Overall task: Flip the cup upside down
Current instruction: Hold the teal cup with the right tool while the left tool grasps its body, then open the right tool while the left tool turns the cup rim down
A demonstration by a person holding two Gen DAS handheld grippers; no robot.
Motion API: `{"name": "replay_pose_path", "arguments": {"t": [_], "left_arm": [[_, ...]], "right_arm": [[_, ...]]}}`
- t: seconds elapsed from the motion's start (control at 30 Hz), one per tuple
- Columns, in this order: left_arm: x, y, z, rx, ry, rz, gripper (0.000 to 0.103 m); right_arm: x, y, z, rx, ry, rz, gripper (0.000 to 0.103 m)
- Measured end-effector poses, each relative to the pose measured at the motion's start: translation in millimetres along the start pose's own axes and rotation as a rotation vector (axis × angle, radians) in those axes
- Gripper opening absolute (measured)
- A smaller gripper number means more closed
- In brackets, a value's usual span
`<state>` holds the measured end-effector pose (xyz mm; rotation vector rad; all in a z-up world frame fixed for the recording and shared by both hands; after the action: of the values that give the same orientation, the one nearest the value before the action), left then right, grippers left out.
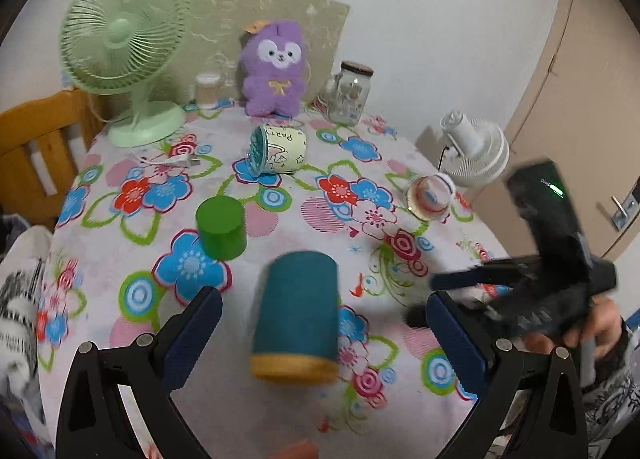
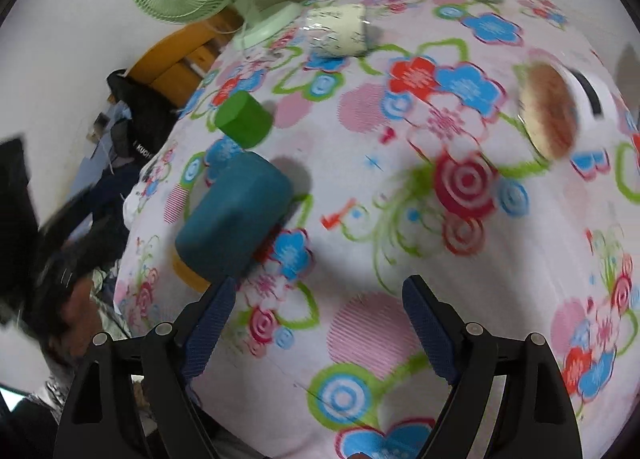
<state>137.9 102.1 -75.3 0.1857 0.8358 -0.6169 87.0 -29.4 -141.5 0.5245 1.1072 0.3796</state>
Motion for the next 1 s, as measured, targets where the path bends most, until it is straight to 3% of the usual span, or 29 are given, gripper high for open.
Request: {"name": "replay_pose_path", "arguments": {"t": [0.1,0.43,0.67,1.0], "left_arm": [[26.7,0.1,2.7,0.021,0.087,-0.004,0.103],[62.7,-22.3,-2.1,0.100,0.210,-0.034,0.103],[73.9,-25.8,-1.6,0.128,0.256,-0.012,0.103],[94.0,-33.0,-13.1,0.179,0.389,0.002,0.103]], "right_arm": [[-3.2,-4.4,-10.9,-0.002,-0.020,-0.047,0.088],[-10.0,1.9,-35.4,-0.065,-0.074,-0.177,0.088],[-11.7,19.1,-45.4,-0.116,-0.074,-0.193,0.089],[-15.0,29.9,-55.7,-0.151,-0.073,-0.194,0.092]]}}
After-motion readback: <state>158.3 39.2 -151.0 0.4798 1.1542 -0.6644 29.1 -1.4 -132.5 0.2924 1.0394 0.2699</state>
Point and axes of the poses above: each gripper's, at about its wrist camera, not at the fingertips, and x roughly the way its jaws point, y to its left, z to its top, the point moved 8 cm from there along x, roughly the way its jaws point, and after that the axes turned 11 degrees about z, right-handed, at the moved point
